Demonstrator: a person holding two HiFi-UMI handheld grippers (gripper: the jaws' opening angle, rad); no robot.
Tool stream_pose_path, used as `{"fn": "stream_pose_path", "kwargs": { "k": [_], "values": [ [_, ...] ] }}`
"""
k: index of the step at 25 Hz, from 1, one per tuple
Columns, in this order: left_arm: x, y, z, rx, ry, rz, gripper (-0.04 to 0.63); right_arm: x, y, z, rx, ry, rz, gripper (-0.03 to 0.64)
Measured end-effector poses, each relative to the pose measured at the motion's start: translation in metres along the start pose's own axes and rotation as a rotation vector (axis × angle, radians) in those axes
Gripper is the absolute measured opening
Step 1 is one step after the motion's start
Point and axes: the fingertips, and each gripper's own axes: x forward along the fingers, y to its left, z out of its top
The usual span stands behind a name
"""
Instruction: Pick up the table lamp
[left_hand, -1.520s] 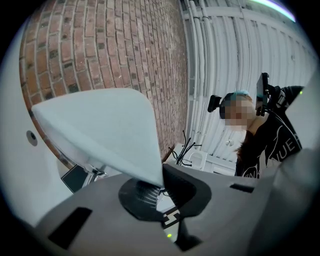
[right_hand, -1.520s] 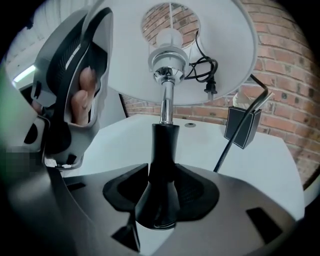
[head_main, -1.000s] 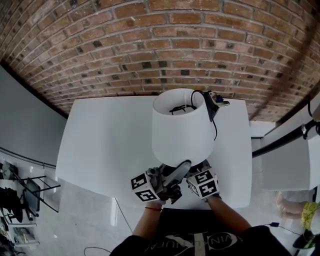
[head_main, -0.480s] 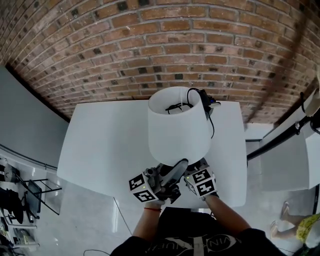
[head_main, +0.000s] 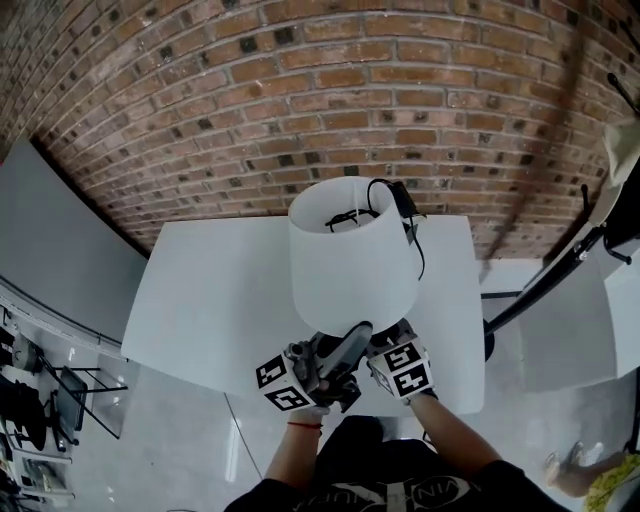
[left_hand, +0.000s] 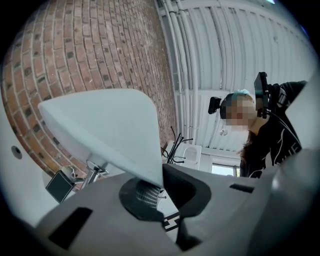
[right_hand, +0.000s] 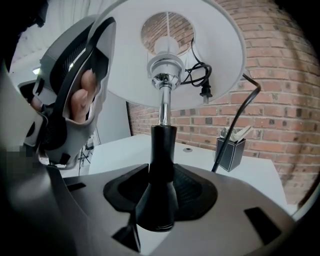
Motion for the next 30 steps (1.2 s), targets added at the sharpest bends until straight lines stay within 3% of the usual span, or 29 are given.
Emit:
{"fn": "stream_pose_path", "kwargs": {
  "k": [18, 30],
  "values": [
    [0.044, -0.111, 0.035, 0.164, -0.018, -0.039, 0.009, -0.093, 0.029, 0.073, -0.082, -0.192, 0.027, 0.153],
    [0.073, -0.175, 0.06, 0.224, -0.045, -0.08, 0.009, -0.15, 0.041, 0.121, -0.138, -0.266, 0.031, 0.153]
  ]
}}
